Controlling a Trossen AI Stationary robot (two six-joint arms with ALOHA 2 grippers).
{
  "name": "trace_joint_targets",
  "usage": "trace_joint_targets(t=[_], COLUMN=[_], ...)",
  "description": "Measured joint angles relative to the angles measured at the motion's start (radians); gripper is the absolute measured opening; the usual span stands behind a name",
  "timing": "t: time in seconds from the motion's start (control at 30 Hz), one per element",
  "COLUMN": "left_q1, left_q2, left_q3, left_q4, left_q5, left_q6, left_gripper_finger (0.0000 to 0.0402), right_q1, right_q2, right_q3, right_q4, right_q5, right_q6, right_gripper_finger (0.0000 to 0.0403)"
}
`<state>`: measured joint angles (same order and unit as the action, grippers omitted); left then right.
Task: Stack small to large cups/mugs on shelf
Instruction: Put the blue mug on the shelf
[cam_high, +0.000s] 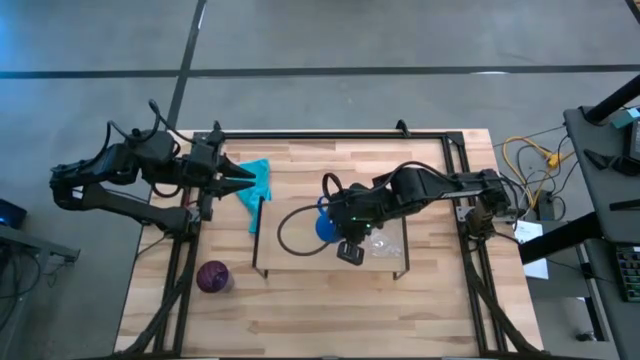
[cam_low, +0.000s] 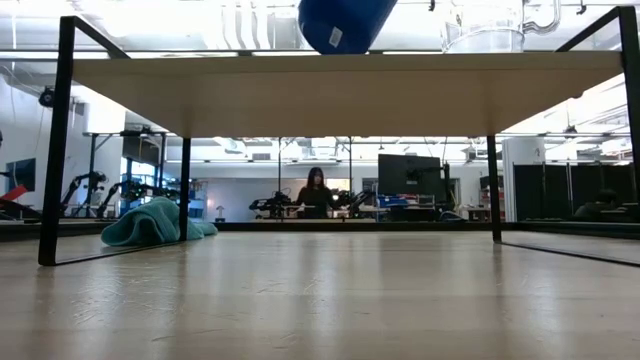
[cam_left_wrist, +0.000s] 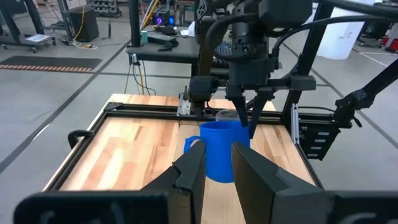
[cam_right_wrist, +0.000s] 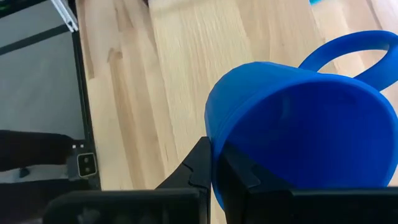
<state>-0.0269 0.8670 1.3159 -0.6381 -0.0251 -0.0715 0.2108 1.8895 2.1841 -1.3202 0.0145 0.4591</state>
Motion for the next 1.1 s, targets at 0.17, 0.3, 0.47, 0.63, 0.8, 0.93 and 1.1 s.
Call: trace_joint_targets(t=[0.17,0.3,0.47,0.63,0.8,0.93,1.1], left_q1=[0.000,0.000,0.000,0.000,0.000,0.000,0.000], left_q2=[0.000,0.001,0.003,0.004,0.004,0.004,0.007], left_q3=[0.000,0.000,0.000,0.000,0.000,0.000,0.000], left_q4=[0.000,0.000,0.000,0.000,0.000,0.000,0.000], left_q5=[0.000,0.000,0.000,-0.001,-0.001,-0.001,-0.001], left_q6=[0.000,0.000,0.000,0.000,-0.001,-0.001,-0.001], left_gripper_finger=[0.0063,0.0063,0.0063,0.0063,0.0063,0.0063,0.0063], right_q1=[0.000,0.000,-0.002,-0.002,-0.002,-0.002,-0.002], right_q2=[0.000,0.000,0.000,0.000,-0.001,-0.001,-0.001], right_q3=[-0.024,-0.057,-0.092,-0.108,-0.114,-0.123,-0.134], right_q4=[-0.012,-0.014,-0.009,0.038,0.052,0.051,0.052], right_q5=[-0.045,-0.052,-0.054,-0.073,-0.078,-0.122,-0.128], right_q6=[0.000,0.000,-0.014,-0.047,-0.060,-0.066,-0.071], right_gripper_finger=[0.0008,0.0008,0.0008,0.0008,0.0008,0.0008,0.0008])
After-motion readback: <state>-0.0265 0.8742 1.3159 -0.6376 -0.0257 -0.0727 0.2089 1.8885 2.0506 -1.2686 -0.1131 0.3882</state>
